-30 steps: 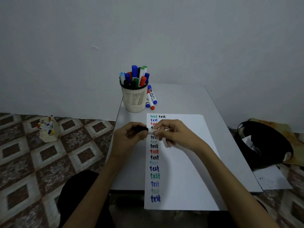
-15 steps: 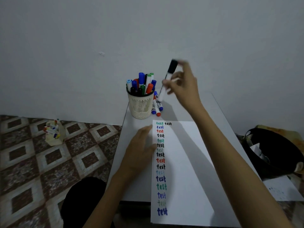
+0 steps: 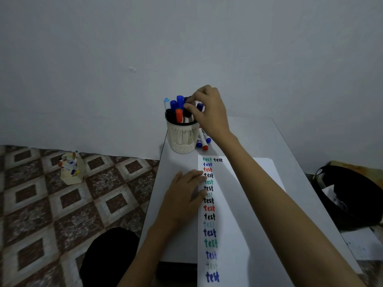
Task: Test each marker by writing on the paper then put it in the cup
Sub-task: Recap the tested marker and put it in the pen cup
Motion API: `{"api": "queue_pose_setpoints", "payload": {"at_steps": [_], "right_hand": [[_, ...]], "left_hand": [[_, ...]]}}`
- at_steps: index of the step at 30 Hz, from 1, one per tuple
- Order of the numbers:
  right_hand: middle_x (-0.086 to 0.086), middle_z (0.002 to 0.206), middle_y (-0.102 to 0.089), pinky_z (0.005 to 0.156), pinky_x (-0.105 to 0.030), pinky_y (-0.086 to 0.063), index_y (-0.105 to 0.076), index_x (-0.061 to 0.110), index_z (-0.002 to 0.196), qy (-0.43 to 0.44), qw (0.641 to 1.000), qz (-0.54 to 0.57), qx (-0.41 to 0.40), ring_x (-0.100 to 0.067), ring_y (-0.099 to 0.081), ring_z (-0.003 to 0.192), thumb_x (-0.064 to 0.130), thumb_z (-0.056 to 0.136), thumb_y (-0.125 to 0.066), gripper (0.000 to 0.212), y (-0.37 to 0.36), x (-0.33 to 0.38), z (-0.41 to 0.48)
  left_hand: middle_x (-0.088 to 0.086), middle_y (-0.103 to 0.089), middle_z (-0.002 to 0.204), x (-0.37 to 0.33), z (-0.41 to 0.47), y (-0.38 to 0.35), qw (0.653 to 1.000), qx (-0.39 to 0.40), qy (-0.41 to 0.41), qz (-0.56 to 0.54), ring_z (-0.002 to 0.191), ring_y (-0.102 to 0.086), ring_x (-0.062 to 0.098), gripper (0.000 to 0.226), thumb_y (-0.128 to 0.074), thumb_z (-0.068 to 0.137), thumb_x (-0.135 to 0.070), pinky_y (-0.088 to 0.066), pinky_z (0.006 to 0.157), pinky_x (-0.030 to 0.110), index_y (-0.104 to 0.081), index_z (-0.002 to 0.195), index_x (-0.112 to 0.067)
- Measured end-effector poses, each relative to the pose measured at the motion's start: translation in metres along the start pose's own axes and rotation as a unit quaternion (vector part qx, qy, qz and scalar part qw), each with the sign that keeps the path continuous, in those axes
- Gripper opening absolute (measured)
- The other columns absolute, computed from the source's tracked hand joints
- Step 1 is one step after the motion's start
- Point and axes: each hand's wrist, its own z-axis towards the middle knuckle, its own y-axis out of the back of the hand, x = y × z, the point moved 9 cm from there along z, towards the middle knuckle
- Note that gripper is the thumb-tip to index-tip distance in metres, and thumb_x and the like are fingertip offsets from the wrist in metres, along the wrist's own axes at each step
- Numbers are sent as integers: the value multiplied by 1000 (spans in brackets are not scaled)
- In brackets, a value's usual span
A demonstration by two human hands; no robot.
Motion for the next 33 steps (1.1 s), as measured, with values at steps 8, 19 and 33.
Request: {"api": "queue_pose_setpoints", "payload": {"at_steps": [8,19,33], "right_hand": [[-9,117,-59,82,-21,-42,-61,14,122,-181,980,87,-10,-19,-55,105,0,93,-43,37,-3,-83,-25],[-10,107,-64,75,-29,-43,-65,16,120,-177,950,-130,223,-21,-54,95,21,87,-64,34,-45,-131,-77],[-7,95,-70,73,-30,-57,-72,8,96,-307,935,94,-154,-25,-67,82,9,81,-73,15,53,-143,-103]], "left_hand": [[-10,-44,139,2,0,-1,1000,-4,2,-13,128,-31,-4,49,-42,87,-41,-6,117,28,-52,129,-18],[-8,-47,137,3,2,0,1000,-11,4,-10,127,-37,4,48,-44,86,-40,-4,115,23,-55,127,-16],[-7,-50,133,0,2,1,1000,-16,0,-20,125,-41,6,47,-45,85,-38,-8,114,24,-56,124,-15]]}}
